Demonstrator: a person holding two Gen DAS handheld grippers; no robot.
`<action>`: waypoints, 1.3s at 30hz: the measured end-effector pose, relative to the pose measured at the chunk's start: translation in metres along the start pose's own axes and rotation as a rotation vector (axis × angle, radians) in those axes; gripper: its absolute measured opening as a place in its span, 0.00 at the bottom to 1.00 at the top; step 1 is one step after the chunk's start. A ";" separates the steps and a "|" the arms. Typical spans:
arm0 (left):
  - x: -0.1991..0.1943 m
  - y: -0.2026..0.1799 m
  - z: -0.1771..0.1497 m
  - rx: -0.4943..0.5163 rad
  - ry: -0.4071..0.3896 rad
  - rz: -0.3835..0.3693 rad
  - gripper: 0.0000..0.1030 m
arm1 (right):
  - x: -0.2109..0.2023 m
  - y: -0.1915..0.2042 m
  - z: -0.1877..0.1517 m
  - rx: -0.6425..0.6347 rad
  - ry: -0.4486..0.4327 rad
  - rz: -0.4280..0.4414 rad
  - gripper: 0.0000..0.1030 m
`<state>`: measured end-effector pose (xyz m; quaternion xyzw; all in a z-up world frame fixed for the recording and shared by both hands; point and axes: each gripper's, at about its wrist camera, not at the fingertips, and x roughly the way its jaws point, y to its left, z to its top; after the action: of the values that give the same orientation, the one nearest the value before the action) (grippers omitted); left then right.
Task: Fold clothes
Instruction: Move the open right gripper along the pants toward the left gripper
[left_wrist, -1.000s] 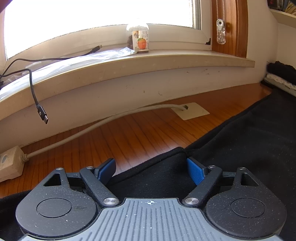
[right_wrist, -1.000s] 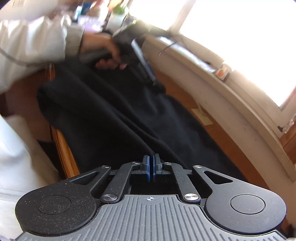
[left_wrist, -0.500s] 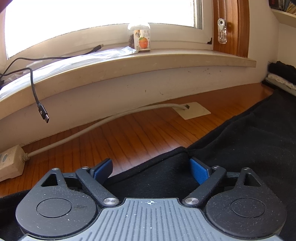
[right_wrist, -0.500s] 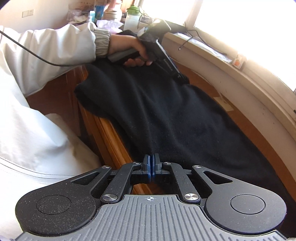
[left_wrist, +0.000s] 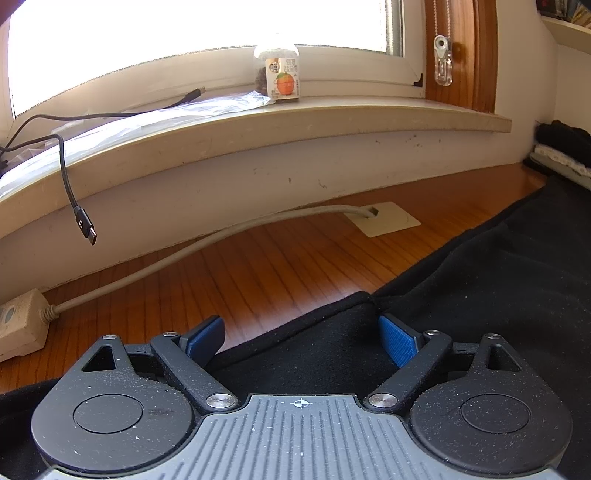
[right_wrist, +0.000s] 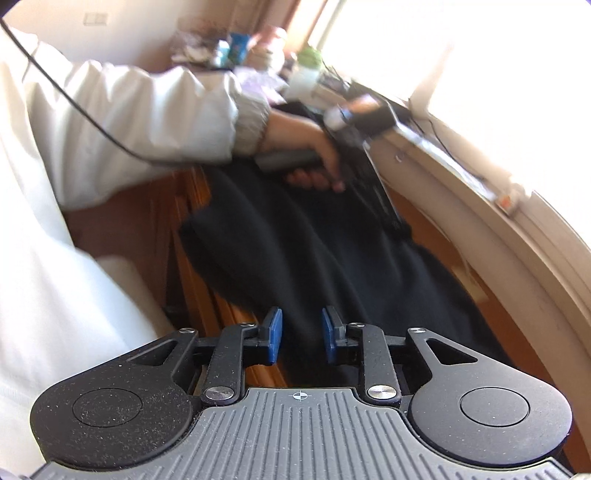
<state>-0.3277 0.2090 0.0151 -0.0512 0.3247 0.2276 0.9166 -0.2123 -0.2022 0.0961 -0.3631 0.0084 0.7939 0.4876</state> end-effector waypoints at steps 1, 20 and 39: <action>0.000 0.000 0.000 0.001 0.000 0.001 0.89 | 0.005 0.005 0.004 -0.014 -0.005 0.022 0.25; -0.005 0.000 -0.002 -0.015 -0.027 0.012 0.90 | 0.031 0.027 0.012 0.020 -0.006 0.172 0.04; -0.012 -0.014 0.014 -0.010 -0.029 -0.178 0.52 | -0.040 -0.090 -0.072 0.333 -0.033 -0.235 0.43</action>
<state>-0.3213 0.1956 0.0326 -0.0811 0.3044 0.1477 0.9375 -0.0904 -0.2124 0.0969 -0.2629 0.0895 0.7251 0.6302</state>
